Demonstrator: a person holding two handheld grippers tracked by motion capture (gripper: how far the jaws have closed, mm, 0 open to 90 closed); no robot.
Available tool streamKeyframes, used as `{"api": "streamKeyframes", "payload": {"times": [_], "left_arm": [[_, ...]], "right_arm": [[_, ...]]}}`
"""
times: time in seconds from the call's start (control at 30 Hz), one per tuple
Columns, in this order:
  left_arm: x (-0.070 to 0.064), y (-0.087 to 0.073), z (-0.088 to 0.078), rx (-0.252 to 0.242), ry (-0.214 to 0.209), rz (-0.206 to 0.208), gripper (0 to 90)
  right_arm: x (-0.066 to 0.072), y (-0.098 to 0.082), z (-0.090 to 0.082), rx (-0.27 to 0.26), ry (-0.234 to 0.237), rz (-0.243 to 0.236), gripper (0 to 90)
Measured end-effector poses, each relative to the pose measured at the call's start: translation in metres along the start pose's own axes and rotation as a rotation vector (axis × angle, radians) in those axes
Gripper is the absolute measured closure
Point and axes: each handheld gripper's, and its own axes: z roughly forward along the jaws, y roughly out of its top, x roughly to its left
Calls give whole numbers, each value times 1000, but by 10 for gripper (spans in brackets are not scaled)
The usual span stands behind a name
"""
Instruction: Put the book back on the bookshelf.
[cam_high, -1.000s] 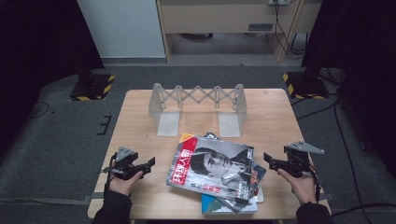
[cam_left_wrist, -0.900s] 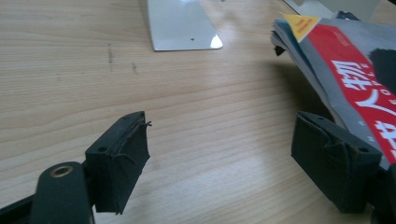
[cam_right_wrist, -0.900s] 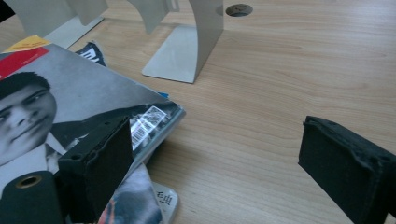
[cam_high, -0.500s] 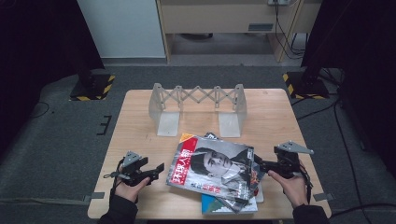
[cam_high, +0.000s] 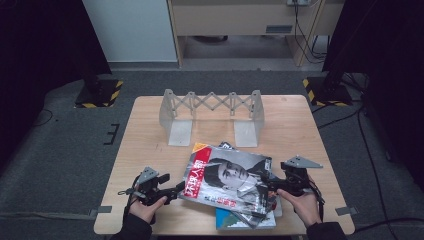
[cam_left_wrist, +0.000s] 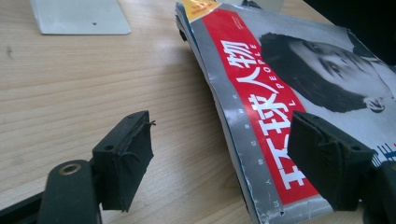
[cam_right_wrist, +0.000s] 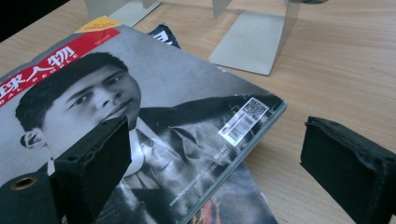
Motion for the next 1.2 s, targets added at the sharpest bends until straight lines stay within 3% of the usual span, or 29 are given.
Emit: {"api": "streamKeyframes", "payload": {"times": [0.5, 0.67, 0.93, 1.07, 1.1, 1.2], "left_arm": [[-7, -3, 19, 69, -92, -4, 250], [-7, -5, 25, 85, -142, -44, 238], [-8, -5, 34, 97, -202, -56, 225], [-6, -5, 38, 100, -243, -72, 230], [-5, -6, 39, 106, -270, -87, 235], [-4, -5, 38, 103, -284, -99, 241]], "right_arm": [[16, -11, 14, 55, 48, -21, 84], [18, -13, 17, 75, 62, -18, 84], [18, -15, 20, 71, 77, -15, 74], [19, -15, 21, 71, 77, -18, 66], [19, -16, 21, 72, 78, -14, 63], [19, -16, 21, 70, 79, -15, 62]]}}
